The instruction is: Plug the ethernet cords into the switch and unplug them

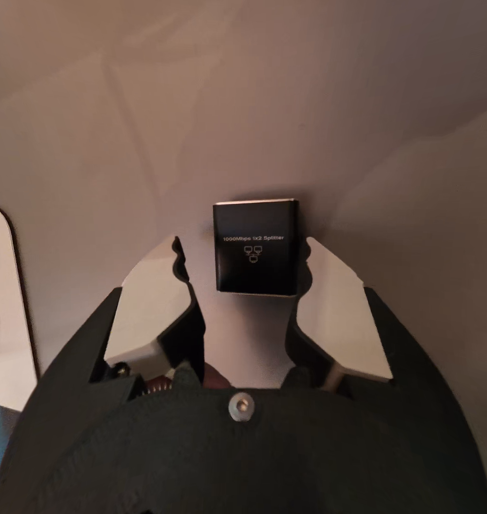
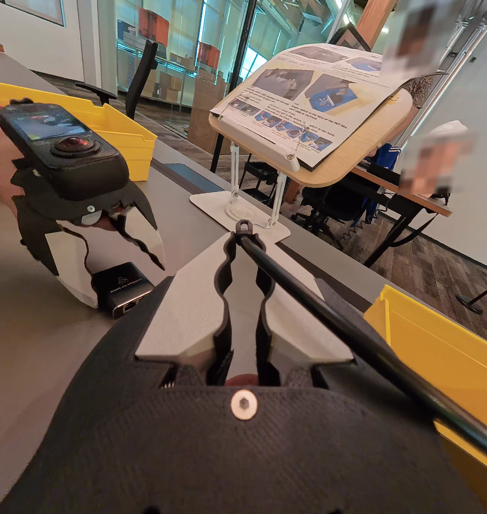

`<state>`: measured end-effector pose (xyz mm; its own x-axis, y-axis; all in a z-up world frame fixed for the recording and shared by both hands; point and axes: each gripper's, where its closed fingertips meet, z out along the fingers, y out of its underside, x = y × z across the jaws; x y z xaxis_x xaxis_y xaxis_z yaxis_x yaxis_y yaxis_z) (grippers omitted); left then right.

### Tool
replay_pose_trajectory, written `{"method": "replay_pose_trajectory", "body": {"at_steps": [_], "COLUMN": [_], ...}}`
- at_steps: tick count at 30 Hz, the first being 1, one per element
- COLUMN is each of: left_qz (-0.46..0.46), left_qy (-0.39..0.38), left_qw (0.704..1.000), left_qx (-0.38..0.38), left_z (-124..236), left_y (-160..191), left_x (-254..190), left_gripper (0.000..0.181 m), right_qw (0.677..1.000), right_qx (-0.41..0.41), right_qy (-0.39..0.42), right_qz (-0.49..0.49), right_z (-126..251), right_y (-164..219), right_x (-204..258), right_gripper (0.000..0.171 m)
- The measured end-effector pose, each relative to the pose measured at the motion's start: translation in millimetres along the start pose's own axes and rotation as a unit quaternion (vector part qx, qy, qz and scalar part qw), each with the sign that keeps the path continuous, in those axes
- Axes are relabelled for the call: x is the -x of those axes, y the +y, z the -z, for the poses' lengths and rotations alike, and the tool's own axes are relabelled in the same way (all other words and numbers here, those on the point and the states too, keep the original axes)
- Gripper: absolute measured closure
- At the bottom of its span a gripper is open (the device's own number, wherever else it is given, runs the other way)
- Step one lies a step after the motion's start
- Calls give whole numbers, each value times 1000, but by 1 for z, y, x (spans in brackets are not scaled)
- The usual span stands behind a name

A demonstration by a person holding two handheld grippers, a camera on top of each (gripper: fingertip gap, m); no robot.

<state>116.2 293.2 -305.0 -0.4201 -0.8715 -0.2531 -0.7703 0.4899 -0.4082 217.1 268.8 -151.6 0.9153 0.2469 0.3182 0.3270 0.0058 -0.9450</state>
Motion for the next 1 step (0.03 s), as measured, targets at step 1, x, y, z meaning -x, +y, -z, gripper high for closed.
{"method": "replay_pose_trajectory", "body": {"at_steps": [1], "left_qz": [2], "left_qy": [11], "left_qw": [1000], "left_qx": [9], "left_z": [0], "left_y": [2], "left_x": [-2], "left_gripper": [107], "right_qw": [1000], "right_qx": [0], "right_qy": [-2], "right_qz": [1], "right_z": [-1], "right_y": [0], "right_x": [1], "right_gripper": [161]}}
